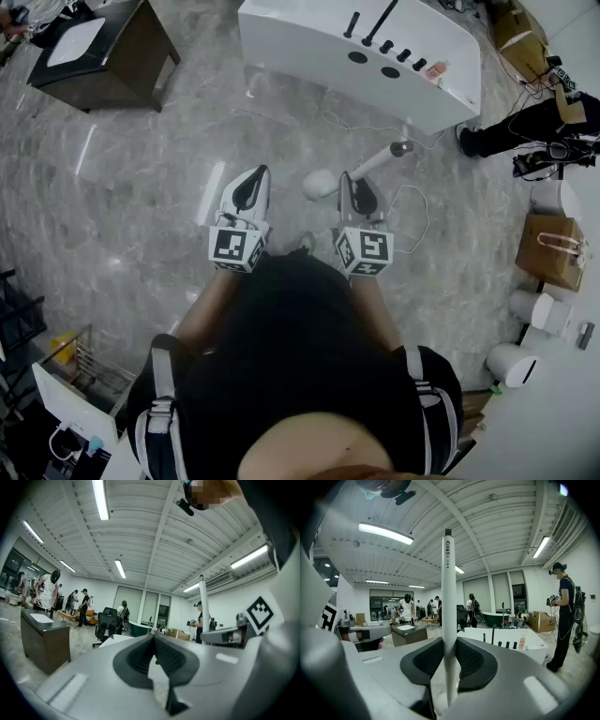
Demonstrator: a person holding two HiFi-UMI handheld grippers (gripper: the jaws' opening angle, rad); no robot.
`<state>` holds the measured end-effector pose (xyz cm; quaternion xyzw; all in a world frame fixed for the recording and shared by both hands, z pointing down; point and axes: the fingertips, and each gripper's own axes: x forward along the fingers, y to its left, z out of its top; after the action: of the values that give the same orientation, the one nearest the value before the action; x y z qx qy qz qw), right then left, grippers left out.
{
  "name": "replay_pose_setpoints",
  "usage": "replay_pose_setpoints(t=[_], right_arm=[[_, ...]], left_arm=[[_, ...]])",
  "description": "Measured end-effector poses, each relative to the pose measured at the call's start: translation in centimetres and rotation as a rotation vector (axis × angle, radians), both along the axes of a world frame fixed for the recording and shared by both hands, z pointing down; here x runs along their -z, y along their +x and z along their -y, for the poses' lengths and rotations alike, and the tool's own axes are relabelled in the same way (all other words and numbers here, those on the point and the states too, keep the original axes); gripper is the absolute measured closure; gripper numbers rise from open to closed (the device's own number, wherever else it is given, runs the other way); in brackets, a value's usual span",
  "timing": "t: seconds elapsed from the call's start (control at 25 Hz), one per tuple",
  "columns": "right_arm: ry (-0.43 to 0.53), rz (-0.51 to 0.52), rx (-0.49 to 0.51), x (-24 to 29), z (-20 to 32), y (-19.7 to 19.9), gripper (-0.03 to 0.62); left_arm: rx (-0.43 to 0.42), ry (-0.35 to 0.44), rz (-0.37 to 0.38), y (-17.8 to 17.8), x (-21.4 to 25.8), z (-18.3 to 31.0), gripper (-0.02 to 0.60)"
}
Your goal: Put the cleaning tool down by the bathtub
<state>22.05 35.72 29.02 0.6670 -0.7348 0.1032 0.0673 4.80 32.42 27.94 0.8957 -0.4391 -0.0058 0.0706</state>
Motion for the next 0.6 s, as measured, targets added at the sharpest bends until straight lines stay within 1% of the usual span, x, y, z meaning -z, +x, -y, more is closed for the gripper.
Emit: replay_pose_setpoints(t=[0.28, 0.6], right_arm=[[-0.004, 0.000, 0.004, 0.0, -0.3, -1.4, 0.508], [0.004, 0.033, 0.005, 0.2, 0.2, -4.1, 0.508]], left_arm=[[0.009, -0.010, -0.006, -1.6, -0.2, -0.4, 0.571], [0.029, -0.012, -0.013, -5.0, -0.2, -0.3, 0.571]])
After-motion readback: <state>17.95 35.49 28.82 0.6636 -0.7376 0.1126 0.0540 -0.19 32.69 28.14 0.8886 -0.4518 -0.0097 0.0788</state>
